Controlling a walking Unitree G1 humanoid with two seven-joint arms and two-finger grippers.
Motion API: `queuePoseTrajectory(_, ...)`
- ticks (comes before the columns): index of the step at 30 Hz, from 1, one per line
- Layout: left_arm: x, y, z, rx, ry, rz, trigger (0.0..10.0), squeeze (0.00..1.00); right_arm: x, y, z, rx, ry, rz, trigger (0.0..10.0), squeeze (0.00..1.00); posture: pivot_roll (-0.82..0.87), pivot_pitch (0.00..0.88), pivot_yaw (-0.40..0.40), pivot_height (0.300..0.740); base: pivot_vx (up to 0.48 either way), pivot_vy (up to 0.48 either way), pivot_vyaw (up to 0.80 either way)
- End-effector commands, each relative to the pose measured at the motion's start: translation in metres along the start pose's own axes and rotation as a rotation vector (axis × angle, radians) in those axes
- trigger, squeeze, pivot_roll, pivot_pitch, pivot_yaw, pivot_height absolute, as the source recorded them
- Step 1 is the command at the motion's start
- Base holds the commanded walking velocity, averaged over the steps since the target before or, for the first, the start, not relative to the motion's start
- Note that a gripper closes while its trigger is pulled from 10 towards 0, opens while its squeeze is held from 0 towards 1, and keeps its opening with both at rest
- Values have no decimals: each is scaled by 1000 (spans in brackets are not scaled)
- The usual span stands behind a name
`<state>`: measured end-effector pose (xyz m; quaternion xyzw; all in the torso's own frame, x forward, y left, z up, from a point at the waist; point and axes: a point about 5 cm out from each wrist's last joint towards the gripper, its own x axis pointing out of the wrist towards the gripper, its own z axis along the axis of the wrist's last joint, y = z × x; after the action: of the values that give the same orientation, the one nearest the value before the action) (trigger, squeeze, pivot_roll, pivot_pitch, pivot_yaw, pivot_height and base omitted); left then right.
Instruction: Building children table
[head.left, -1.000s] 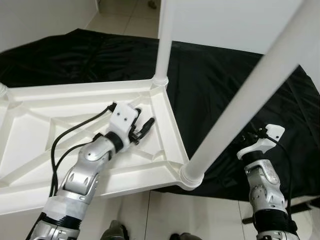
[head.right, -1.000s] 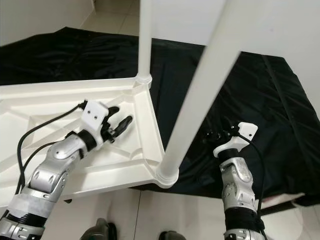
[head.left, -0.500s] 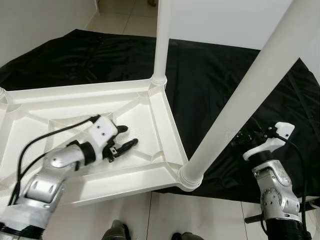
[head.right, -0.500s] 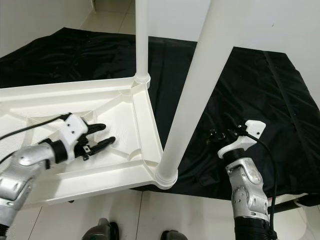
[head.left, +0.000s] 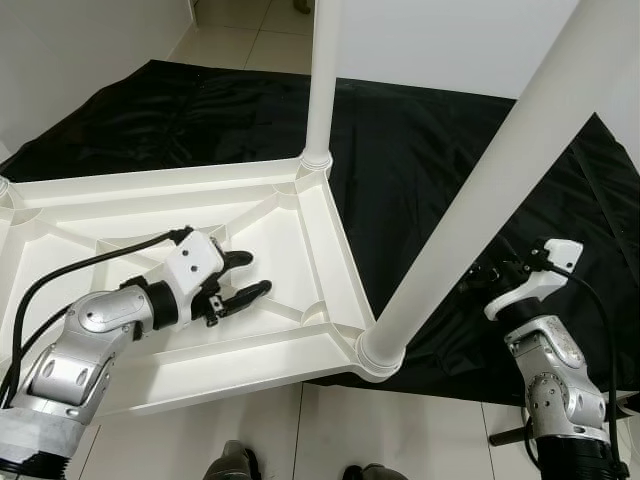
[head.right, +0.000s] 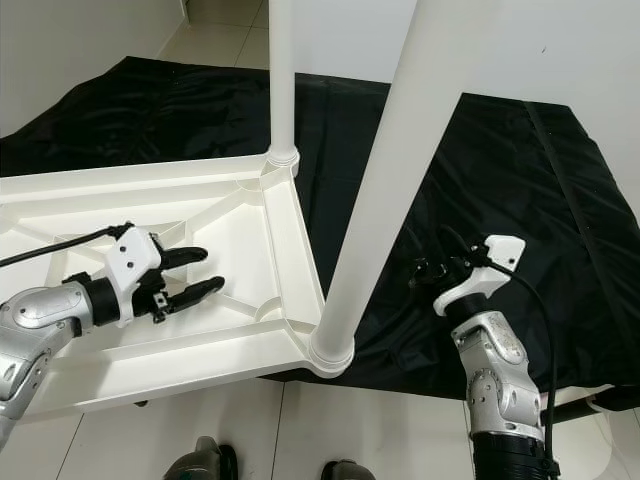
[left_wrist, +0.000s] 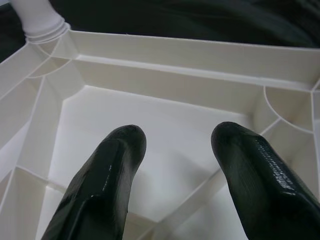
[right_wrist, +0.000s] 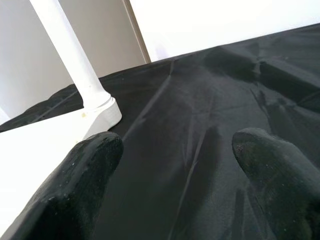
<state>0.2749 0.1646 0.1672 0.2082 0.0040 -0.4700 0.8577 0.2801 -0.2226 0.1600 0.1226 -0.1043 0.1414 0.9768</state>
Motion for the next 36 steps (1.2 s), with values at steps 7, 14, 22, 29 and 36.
queuePoseTrajectory(7, 6, -3, -11, 69, 81, -165, 10000, 0, -2, 2, 2, -7, 17, 6, 10000, 0, 66, 111, 2, 740, 0, 0, 0)
queuePoseTrajectory(14, 7, -1, -15, 97, 110, -211, 10000, 0, -6, 1, 2, -14, 26, 4, 10000, 0, 58, 114, 7, 740, 0, 0, 0)
queuePoseTrajectory(22, 2, 14, 4, 19, 11, -198, 10000, 0, -9, 0, 1, -17, 35, -9, 10000, 0, 59, 116, 11, 740, 0, 0, 0)
queuePoseTrajectory(29, 1, 9, 7, 38, 6, -260, 10000, 0, -8, 2, 0, -10, 43, 12, 10000, 0, 68, 113, 9, 740, 0, 0, 0)
queuePoseTrajectory(36, 1, 0, -3, 84, 64, -326, 10000, 0, -11, 10, -4, -24, 86, 95, 10000, 0, 63, 110, 7, 740, 0, 0, 0)
